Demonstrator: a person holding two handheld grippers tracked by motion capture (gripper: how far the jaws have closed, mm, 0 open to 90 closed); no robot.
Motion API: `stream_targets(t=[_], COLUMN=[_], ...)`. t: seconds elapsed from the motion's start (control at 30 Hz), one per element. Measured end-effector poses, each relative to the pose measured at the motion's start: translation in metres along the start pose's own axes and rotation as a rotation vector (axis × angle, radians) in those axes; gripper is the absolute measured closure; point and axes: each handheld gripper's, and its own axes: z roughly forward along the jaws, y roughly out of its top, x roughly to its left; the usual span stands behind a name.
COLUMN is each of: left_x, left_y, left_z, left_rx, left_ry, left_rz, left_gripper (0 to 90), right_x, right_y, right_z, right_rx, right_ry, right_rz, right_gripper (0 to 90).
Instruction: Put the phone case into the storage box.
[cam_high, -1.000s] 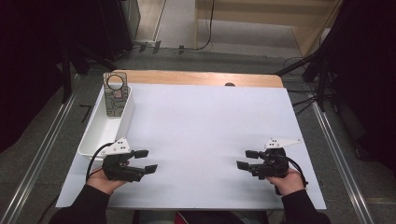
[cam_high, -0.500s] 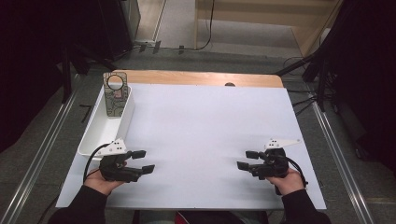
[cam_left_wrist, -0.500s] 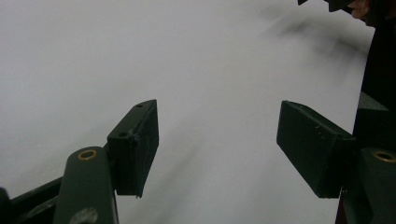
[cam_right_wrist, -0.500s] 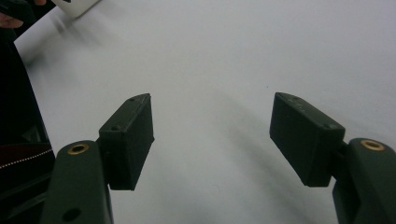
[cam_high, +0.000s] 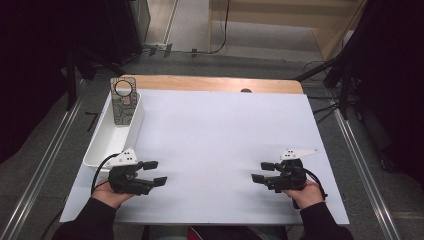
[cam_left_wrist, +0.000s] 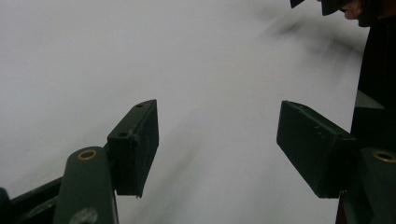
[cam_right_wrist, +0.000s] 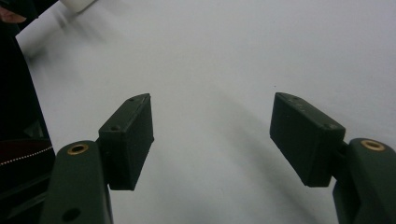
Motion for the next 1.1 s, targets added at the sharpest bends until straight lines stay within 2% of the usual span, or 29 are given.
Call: stream_targets(t=[1.1], left_x=[0.0007], left_y=[-0.0005], left_z=[-0.0001], left_rx=[0.002], left_ry=[-0.003], left_rz=[-0.007], left_gripper=[29.7], right_x=[0.0010], right_y=[0.0001], right_z=[-0.0005], right_rx=[-0.002], right_ry=[0.006], right_rz=[-0.007], right_gripper=[29.1])
